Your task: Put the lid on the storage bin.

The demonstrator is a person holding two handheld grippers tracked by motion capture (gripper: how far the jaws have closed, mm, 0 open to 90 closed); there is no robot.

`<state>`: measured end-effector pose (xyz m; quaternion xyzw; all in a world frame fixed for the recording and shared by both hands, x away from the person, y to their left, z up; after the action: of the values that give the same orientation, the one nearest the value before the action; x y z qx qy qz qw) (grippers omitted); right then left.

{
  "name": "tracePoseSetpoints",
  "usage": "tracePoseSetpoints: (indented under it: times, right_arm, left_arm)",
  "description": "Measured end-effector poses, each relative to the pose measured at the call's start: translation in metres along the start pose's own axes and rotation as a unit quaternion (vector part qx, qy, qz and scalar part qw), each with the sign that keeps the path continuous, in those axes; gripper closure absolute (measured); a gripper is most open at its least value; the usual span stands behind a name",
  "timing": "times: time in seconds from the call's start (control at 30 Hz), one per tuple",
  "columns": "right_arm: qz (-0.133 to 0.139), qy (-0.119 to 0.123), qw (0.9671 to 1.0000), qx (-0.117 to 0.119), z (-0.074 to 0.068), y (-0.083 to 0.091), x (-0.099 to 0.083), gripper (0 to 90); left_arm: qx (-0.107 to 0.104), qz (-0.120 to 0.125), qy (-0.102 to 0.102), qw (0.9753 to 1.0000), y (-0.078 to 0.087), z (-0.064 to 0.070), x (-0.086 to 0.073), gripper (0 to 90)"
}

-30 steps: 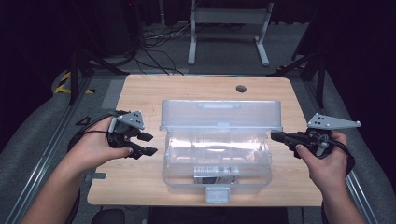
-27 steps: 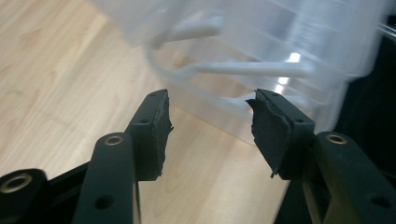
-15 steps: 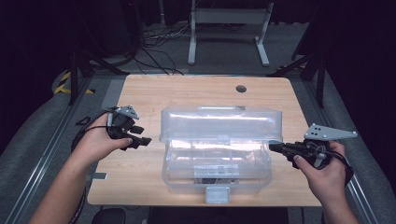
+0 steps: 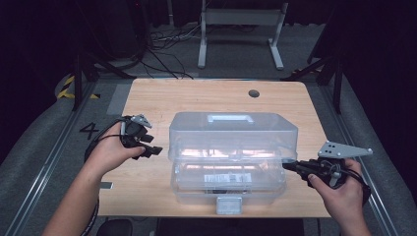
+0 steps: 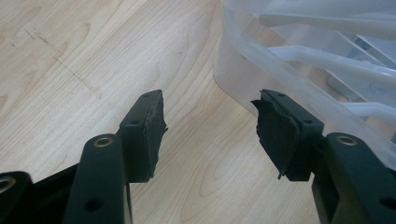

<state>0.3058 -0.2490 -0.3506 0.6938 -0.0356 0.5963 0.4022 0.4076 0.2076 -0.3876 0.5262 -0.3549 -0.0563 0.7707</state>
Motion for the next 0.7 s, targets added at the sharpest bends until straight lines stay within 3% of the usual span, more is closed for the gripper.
tracePoseSetpoints:
  times: [0.47,0.7]
  right_arm:
    - [-0.013,-0.002,0.9999,0.009,-0.008,0.001,-0.011,90.0]
    - [-0.025,0.0,0.9996,0.013,-0.012,0.002,-0.015,90.0]
  left_arm:
    - [-0.005,0.005,0.025,0.9997,-0.018,-0.005,-0.004,42.2]
    - [0.006,0.001,0.039,0.9992,-0.026,-0.013,-0.007,42.3]
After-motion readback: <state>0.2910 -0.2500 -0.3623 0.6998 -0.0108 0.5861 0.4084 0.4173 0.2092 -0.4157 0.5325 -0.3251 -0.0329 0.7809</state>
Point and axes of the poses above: each handheld gripper's, and its own axes: y roughly backward along the jaws, x roughly out of its top, z roughly to its right, the point moved 4 cm from there along -y, roughly forward along the jaws, and after that the axes turned 14 degrees about y, right-handed, at the moved point
